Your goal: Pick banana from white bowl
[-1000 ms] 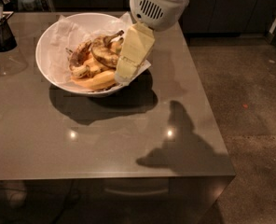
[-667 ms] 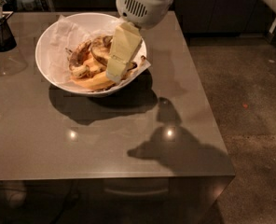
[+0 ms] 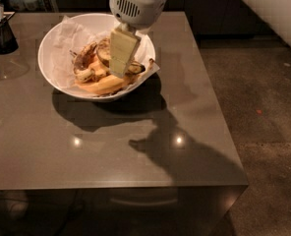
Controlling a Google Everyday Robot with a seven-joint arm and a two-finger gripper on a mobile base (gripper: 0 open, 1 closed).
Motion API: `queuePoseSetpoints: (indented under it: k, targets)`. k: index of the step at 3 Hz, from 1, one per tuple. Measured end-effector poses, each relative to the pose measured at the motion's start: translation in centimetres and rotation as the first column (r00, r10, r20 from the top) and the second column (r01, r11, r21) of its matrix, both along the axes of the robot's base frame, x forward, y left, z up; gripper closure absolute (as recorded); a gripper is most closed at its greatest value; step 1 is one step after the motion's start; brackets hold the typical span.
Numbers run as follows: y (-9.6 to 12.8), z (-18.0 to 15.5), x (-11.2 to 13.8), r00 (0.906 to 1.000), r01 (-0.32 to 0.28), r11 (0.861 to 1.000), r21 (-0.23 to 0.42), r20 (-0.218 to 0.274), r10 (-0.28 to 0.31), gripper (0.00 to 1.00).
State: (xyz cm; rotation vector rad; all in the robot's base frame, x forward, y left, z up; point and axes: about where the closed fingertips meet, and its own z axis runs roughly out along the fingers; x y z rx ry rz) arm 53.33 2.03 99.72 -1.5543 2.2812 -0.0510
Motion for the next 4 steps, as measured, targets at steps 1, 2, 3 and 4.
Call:
queuePoseSetpoints:
  k: [1,2,3,4]
  targets:
    - [0.0,-0.5,1.4,0.9995,0.031,0.999,-0.014,-0.009,-0.031,0.29]
    - [0.3,-1.1,2.5,0.9984,0.051,0.998,-0.028,-0.022,-0.051,0.31]
    - [1.0,-1.9,3.3,0.9978,0.053,0.998,-0.041,-0.039,-0.055,0.37]
    - [1.9,-2.5,3.8,0.9974,0.032,0.999,-0.042,-0.064,-0.034,0.49]
